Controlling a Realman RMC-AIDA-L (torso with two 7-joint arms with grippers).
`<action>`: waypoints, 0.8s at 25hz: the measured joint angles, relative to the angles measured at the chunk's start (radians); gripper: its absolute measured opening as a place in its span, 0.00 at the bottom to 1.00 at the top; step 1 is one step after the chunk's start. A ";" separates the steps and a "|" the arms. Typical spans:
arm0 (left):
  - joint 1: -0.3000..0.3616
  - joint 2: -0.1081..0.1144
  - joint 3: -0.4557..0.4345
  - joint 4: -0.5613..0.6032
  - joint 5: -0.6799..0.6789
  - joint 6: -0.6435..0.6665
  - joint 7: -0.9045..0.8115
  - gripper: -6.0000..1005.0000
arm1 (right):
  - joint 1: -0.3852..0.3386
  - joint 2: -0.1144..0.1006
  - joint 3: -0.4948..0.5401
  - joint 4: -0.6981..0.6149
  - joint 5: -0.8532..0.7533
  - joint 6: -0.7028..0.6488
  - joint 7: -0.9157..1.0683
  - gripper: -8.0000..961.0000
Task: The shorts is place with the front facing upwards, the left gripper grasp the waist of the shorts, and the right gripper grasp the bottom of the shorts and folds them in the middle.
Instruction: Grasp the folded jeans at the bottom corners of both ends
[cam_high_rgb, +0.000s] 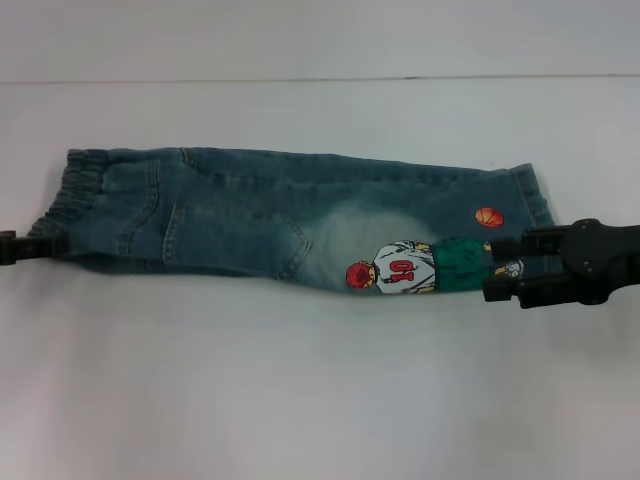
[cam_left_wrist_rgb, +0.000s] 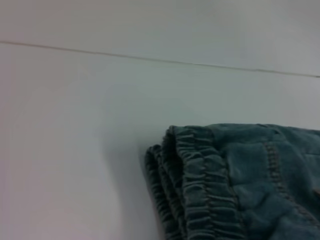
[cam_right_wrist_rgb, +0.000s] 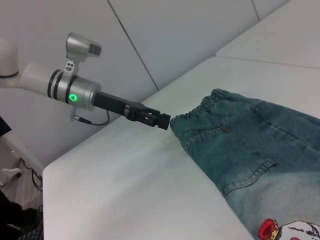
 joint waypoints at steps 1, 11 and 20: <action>-0.010 -0.005 0.001 -0.001 0.017 -0.010 -0.002 0.90 | -0.001 0.002 0.000 0.000 0.000 0.003 0.000 0.87; -0.064 -0.039 0.002 -0.003 0.148 -0.040 -0.009 0.83 | -0.011 0.007 0.008 0.003 0.003 0.029 -0.001 0.86; -0.065 -0.042 0.002 -0.001 0.150 -0.035 -0.004 0.67 | -0.010 0.008 0.010 0.005 0.005 0.049 -0.001 0.86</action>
